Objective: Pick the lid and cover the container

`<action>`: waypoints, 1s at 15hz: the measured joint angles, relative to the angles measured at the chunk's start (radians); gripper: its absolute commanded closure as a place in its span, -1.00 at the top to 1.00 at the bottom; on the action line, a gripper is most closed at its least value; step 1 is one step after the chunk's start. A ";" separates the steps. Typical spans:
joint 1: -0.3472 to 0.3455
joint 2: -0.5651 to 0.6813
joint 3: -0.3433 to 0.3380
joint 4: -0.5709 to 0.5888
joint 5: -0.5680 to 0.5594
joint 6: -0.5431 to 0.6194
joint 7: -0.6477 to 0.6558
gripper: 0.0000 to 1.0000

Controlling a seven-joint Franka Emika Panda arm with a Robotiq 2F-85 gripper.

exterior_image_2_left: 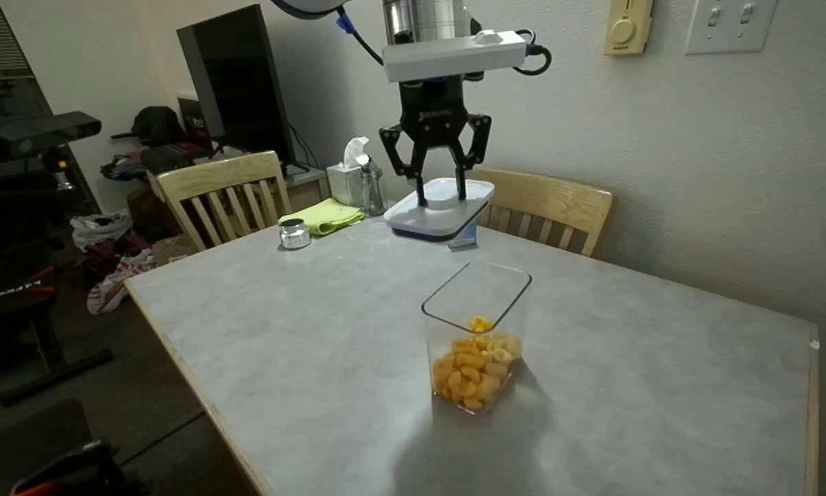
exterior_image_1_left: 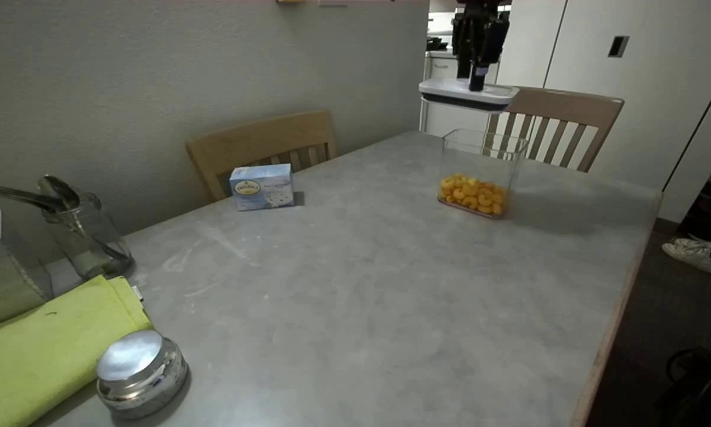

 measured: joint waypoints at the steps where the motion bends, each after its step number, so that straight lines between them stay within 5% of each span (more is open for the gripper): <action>1: -0.008 0.003 -0.009 -0.001 0.001 0.001 -0.005 -0.42; 15: -0.085 0.107 -0.035 -0.043 0.079 0.157 -0.097 -0.42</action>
